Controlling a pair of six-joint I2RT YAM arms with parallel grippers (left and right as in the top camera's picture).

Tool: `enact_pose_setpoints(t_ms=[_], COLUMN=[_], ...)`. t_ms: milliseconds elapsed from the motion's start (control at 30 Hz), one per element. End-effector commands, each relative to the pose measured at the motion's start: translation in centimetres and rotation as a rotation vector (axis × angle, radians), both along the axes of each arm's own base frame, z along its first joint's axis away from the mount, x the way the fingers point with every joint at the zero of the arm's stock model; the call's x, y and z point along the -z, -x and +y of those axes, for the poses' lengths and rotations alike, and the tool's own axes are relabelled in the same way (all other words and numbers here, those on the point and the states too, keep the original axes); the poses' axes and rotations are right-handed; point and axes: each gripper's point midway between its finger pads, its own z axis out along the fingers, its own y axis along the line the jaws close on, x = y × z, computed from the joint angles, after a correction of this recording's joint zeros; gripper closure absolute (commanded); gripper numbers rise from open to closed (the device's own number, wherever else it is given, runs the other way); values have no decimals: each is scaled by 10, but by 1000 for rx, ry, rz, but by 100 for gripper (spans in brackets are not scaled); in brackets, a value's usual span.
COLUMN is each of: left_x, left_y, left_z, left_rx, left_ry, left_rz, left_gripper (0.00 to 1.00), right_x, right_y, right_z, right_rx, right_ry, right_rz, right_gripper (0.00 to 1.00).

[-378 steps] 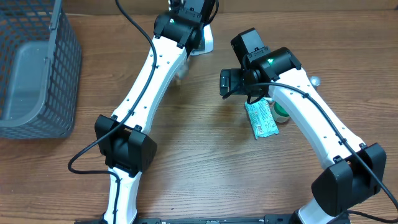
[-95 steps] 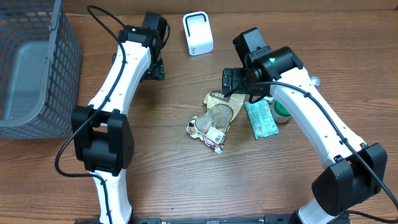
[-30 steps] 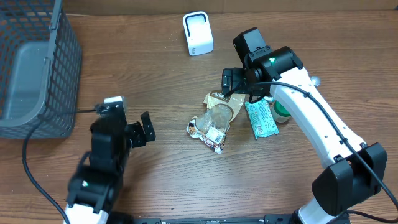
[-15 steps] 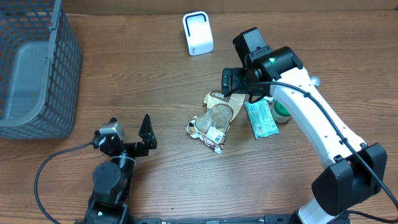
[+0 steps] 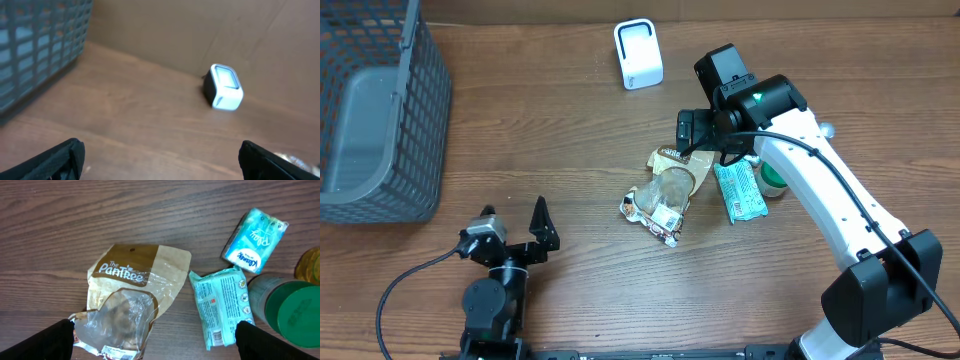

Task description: Scan the item barcode

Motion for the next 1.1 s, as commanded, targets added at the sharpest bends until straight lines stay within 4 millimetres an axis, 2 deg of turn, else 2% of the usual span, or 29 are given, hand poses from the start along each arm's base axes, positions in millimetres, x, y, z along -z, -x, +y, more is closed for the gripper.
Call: enact_pose_setpoints(t_ms=[0,100,300,533,1067], left_x=[6,14,-6,-5,-5], left_y=[5,10,12,12,12], left_z=[3,4,0,-2,-2], left_rx=[10,18,60,81,80], left_ry=[5,-21,-205,-339,-348], left_rz=[17,46,-41,-37,-38], left_gripper=[0,0,1,0,0], right_x=[-5,-5,-5,-5,-5], right_y=[-2,-2,-2,-2,-2], right_z=[3,3,3,3,3], right_rx=[-4,-4,-4,-4,-4], right_ry=[-8,-8,-8,-8,-8], right_rz=[-16,-16,-16,-16,-16], right_gripper=[0,0,0,0,0])
